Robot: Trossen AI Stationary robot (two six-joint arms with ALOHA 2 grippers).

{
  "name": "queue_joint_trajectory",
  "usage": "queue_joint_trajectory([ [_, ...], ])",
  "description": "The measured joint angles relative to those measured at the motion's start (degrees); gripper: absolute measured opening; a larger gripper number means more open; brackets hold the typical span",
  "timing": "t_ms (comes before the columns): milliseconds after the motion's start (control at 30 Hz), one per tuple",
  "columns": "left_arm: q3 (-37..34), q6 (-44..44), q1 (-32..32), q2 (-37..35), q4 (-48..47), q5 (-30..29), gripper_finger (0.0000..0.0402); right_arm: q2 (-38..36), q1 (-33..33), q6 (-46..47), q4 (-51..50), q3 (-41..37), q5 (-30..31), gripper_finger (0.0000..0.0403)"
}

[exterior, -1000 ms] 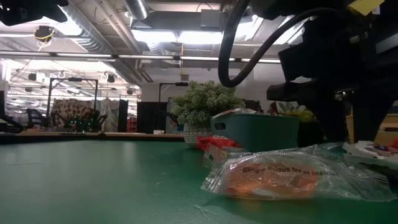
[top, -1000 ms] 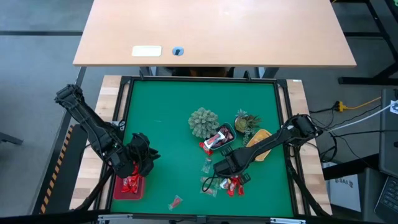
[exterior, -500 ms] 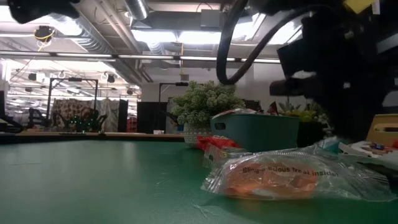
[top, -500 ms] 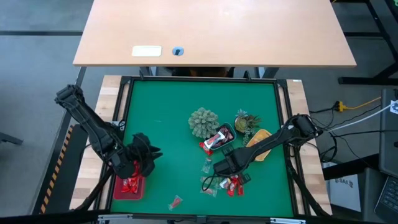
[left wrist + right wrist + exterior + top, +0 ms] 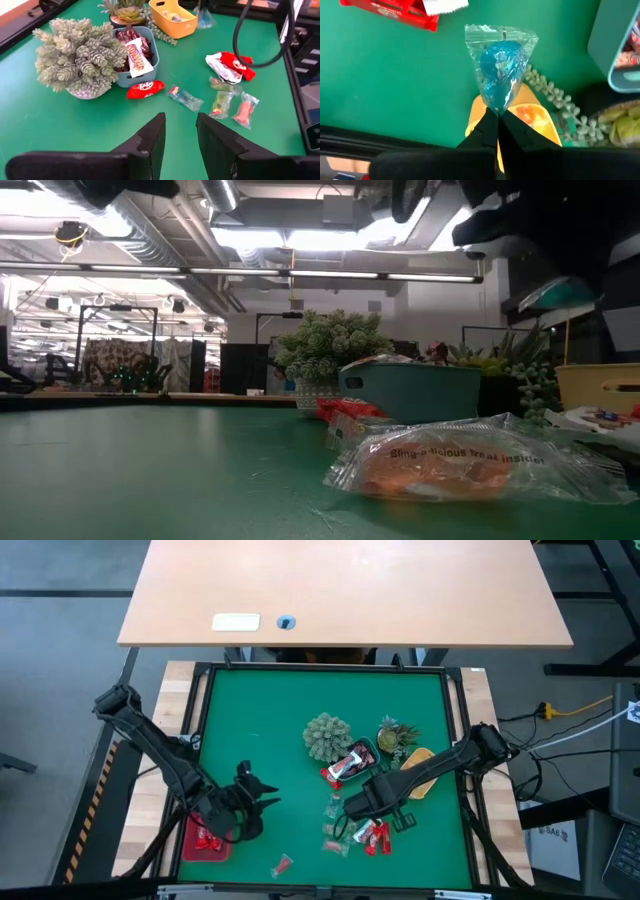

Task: Organize candy in baskets
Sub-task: Put the blue gummy into the yellow bin

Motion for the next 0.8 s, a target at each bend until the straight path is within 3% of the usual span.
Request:
queue_joint_trajectory([
  [200,0.0,0.9,1.0,1.9,0.9,0.2,0.0107,-4.7,0.0,3.1,-0.1,-2.2,-0.5,0.0002],
  [567,0.0,0.9,1.6,2.5,1.1,0.2,0.0107,-15.9,0.0,10.9,0.8,-17.5,2.0,0.0002],
  [800,0.0,0.8,1.9,2.5,1.2,0.2,0.0107,-18.3,0.0,11.0,0.7,-27.2,1.9,0.0003],
])
